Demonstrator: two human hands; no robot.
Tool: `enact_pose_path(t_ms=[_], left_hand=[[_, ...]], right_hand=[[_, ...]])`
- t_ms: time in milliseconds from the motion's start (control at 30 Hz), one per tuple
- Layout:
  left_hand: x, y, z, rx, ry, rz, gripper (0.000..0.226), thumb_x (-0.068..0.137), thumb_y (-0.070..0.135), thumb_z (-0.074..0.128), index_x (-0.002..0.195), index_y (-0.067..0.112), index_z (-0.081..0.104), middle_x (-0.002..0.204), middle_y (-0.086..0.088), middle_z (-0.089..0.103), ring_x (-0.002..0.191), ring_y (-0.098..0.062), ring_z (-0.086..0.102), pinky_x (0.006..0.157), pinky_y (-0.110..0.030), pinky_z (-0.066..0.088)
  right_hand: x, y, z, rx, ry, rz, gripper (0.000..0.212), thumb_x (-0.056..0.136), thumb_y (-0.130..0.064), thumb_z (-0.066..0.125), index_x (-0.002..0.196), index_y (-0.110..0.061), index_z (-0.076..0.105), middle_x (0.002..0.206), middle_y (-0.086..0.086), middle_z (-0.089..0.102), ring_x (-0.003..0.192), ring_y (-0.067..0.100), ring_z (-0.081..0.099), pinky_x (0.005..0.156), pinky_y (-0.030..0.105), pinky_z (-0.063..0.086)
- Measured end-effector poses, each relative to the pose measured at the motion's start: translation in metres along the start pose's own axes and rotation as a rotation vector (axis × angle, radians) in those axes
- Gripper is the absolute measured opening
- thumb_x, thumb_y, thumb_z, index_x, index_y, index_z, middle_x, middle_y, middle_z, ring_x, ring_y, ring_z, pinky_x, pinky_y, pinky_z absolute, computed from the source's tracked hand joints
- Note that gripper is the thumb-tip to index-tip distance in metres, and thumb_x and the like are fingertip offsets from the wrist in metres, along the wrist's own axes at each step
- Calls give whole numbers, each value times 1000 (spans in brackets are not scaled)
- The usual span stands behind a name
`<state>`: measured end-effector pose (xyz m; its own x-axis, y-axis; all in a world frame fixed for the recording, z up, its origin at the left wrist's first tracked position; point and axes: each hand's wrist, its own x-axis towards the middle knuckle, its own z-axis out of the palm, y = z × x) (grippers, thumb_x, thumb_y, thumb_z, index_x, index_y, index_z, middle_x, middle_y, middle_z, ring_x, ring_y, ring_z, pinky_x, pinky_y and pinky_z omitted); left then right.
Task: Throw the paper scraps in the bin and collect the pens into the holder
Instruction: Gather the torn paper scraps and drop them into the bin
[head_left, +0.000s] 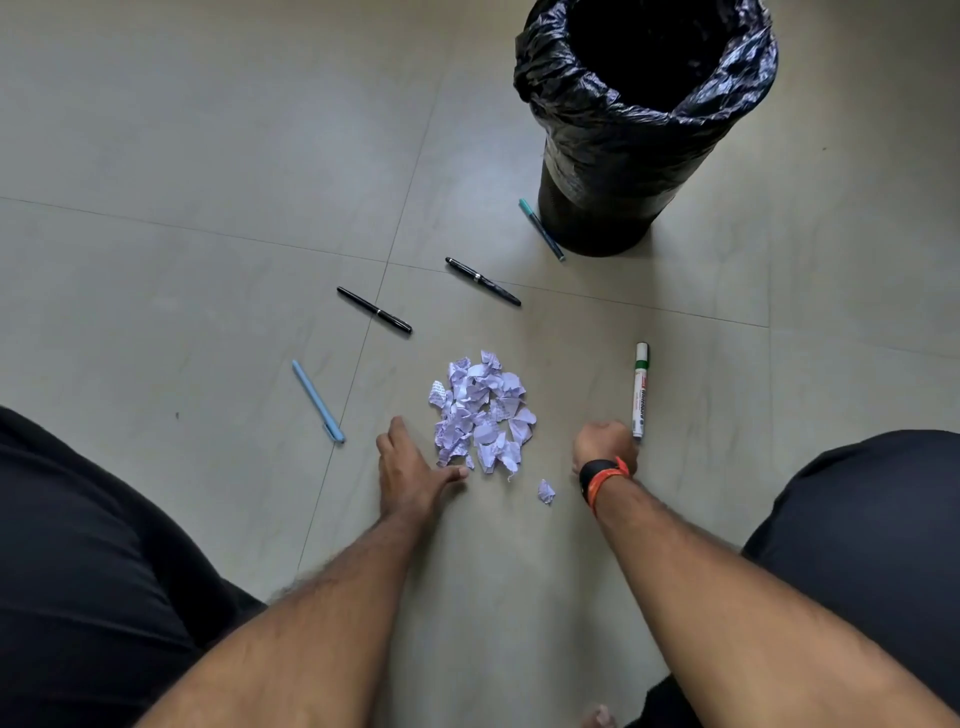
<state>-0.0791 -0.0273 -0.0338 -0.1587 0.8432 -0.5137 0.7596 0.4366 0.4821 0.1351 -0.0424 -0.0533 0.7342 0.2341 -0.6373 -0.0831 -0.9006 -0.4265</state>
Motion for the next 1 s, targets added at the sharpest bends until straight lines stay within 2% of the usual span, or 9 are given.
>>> enact_pose_path(t_ms=[167,333,433,567,700,800,867,933,1000], left_hand=[[-3,6,2,110,-83,118,120,49,31,94,142,15,21,129,-8,33,120,-31,43,96,-36,41],[6,18,4,71,-96,134,123,47,34,95,144,14,22,130,-10,37,121,-32,44,96,-38,42],[11,18,1,70,-89,142,130,41,46,94,146,19,23,132,-8,38,126,-29,40,97,-40,43],[16,14,-5,21,27,69,112,58,53,85,147,18,27,137,-10,37,132,-28,34,101,-40,38],[30,24,-8,-2,42,91,97,71,48,79,147,14,29,141,-12,37,134,-30,33,106,-40,34],[37,31,-15,60,-19,192,109,63,48,85,148,14,26,141,-12,34,134,-31,31,108,-40,33],[40,34,-22,153,-101,283,123,53,47,90,150,16,21,143,-12,29,133,-32,30,108,-40,32],[44,37,-30,277,-204,381,138,43,42,95,152,22,13,149,-10,19,134,-33,28,107,-45,35],[48,42,-34,418,-283,456,148,39,35,97,152,32,3,156,-8,3,136,-35,24,103,-51,41]], right_hand=[[-41,-4,4,-145,-94,-94,27,88,-14,47,100,0,67,109,24,67,101,41,64,85,36,50],[-52,-6,9,-55,-7,-137,23,89,-14,43,82,0,61,95,22,68,76,35,51,68,32,42],[-55,9,-6,-67,81,-18,26,91,-19,40,89,-3,61,103,23,66,88,39,57,71,33,39],[-72,25,3,-132,-1,71,35,94,-21,39,107,0,64,114,23,65,106,40,60,81,35,44],[-72,1,24,-73,-114,-80,31,94,-17,39,98,2,63,109,25,66,101,40,61,80,35,45],[-57,-21,20,-69,-61,-221,31,91,-21,39,92,-3,64,101,22,68,96,38,63,76,33,46],[-49,-32,10,-59,-40,-312,25,90,-25,46,99,-9,62,107,16,66,100,35,61,76,32,43],[-43,-40,2,-133,-157,-486,45,82,-36,64,122,-17,53,126,11,56,115,30,54,89,34,44],[-40,-48,-1,-383,-376,-707,98,66,-42,82,147,-28,28,147,12,30,132,31,37,105,41,39]])
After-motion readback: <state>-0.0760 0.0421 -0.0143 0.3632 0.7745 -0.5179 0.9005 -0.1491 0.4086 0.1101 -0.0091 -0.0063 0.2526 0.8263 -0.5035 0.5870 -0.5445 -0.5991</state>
